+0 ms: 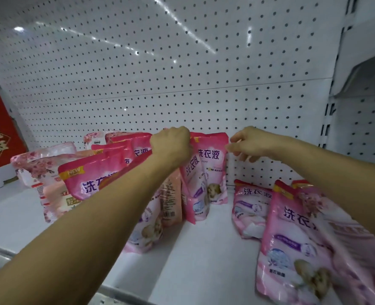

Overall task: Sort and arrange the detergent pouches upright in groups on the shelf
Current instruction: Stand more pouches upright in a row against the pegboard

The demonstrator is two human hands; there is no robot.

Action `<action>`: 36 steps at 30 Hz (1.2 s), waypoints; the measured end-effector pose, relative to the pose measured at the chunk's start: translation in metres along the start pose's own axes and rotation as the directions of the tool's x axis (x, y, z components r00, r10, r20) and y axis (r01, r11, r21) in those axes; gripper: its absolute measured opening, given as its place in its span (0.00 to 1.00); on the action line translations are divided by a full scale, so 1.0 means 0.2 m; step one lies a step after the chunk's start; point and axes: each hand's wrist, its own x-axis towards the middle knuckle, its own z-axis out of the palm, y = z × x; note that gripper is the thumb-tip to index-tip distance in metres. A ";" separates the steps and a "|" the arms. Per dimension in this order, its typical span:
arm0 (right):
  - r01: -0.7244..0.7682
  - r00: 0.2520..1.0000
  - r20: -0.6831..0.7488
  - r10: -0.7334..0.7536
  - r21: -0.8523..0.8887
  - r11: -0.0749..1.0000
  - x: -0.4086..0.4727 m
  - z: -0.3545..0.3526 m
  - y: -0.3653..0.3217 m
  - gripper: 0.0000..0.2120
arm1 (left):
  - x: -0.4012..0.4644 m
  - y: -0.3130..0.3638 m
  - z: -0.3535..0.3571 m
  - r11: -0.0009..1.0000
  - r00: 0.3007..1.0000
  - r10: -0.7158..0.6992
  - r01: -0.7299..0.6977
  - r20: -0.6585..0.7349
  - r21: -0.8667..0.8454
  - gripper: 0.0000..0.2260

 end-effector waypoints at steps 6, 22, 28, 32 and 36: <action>-0.007 0.950 0.279 0.142 -0.432 0.902 -0.31 -0.17 0.20 0.21 | -0.33 0.02 0.00 0.948 0.929 0.304 -0.318 -0.212 -0.033 0.22; 0.500 0.829 -0.149 -0.540 -0.235 0.833 -0.59 0.02 -0.14 0.05 | -0.58 0.34 0.20 0.193 0.997 0.048 0.050 0.060 -0.980 0.13; 0.200 0.962 -0.196 -0.192 0.020 0.980 -0.42 0.03 0.00 0.10 | -0.58 0.14 0.17 0.139 0.978 -0.196 0.095 0.066 -0.986 0.14; 0.016 0.994 0.104 0.014 -0.284 0.959 -0.38 0.24 0.19 0.20 | -0.59 0.01 0.18 0.147 0.941 -0.339 0.049 -0.003 -0.988 0.13; 0.012 0.945 0.307 0.113 -0.377 0.926 -0.42 0.36 0.19 0.19 | -0.60 -0.06 0.18 0.159 0.921 -0.388 0.079 0.011 -0.984 0.14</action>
